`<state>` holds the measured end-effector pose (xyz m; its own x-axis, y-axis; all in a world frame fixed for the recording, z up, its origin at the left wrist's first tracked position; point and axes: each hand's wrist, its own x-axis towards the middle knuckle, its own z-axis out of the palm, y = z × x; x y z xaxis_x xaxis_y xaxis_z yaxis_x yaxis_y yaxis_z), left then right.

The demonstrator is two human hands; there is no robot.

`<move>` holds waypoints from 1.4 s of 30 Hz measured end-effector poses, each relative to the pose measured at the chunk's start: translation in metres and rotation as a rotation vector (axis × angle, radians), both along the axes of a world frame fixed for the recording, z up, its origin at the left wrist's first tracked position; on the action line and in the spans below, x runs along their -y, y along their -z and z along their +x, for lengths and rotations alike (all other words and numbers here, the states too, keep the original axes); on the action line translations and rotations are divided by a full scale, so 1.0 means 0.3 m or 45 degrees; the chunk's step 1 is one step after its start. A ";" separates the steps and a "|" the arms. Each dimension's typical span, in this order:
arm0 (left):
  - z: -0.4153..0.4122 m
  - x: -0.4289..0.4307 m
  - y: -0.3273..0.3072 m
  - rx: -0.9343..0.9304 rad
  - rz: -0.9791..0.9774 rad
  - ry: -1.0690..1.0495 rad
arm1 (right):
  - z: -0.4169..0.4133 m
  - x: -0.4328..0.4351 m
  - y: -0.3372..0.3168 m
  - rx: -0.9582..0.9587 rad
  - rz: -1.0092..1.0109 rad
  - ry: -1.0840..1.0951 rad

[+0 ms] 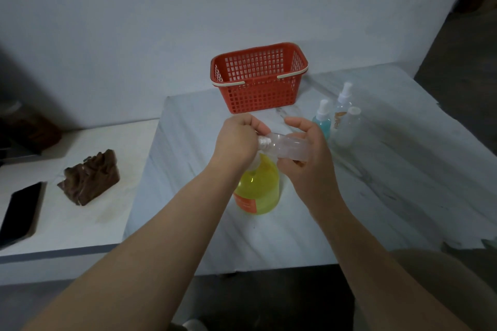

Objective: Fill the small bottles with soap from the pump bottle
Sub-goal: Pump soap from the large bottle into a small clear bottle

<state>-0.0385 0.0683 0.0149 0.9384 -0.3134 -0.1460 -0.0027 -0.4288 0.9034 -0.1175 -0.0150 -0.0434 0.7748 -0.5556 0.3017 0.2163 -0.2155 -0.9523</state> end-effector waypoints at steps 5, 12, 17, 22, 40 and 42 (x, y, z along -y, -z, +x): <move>0.006 0.003 0.014 -0.008 -0.004 -0.016 | 0.005 -0.001 0.005 -0.010 0.000 0.004; 0.007 -0.003 0.011 -0.017 0.019 0.006 | -0.003 -0.008 0.002 0.000 0.012 0.015; 0.005 0.001 0.001 0.056 0.062 0.010 | -0.007 -0.009 -0.005 0.019 0.014 0.006; 0.000 -0.007 -0.026 0.021 0.027 0.002 | -0.011 -0.011 -0.012 0.052 -0.014 -0.009; -0.002 -0.010 -0.010 0.076 0.098 0.095 | -0.007 -0.004 0.009 0.009 -0.096 0.022; 0.001 -0.010 -0.009 0.058 0.040 0.070 | -0.005 -0.007 0.010 0.005 -0.074 0.019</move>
